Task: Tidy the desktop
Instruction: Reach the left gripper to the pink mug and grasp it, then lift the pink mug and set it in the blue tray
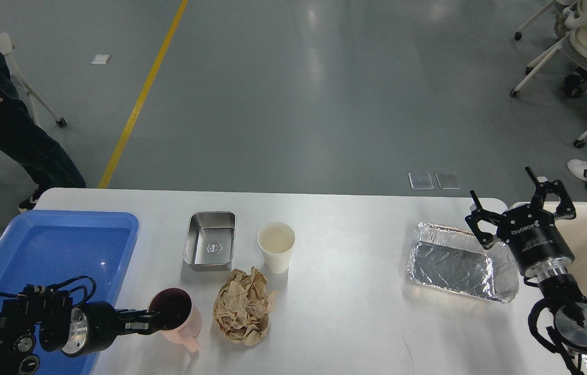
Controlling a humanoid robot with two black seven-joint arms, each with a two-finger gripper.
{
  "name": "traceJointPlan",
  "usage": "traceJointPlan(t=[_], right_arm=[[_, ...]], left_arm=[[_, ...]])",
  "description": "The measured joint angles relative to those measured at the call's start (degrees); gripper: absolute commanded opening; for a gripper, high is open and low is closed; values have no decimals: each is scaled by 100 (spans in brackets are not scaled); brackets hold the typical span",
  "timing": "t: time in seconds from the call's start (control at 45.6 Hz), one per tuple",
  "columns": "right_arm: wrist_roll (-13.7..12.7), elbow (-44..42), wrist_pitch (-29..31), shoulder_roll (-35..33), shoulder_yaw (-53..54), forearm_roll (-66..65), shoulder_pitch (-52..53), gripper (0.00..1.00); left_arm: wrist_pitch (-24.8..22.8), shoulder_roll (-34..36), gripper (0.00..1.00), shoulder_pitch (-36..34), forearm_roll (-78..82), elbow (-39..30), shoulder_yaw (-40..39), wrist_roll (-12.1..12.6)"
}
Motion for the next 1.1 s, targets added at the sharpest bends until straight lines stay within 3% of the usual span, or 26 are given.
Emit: traceJointPlan(t=[0.372, 0.657, 0.876, 1.095], right_arm=[[0, 0, 1, 58, -39, 0, 48, 100], [0, 110, -42, 132, -61, 0, 84, 100], [-6, 197, -57, 102, -51, 0, 89, 100], [-9, 201, -58, 127, -63, 1, 80, 100]], left_arm=[[-219, 397, 0, -125, -1, -240, 0, -90], [-1032, 1681, 0, -1127, -30, -847, -71, -544], [-1987, 2603, 0, -2136, -64, -1099, -96, -657], [-2157, 3260, 1, -2225, -60, -1140, -67, -668]])
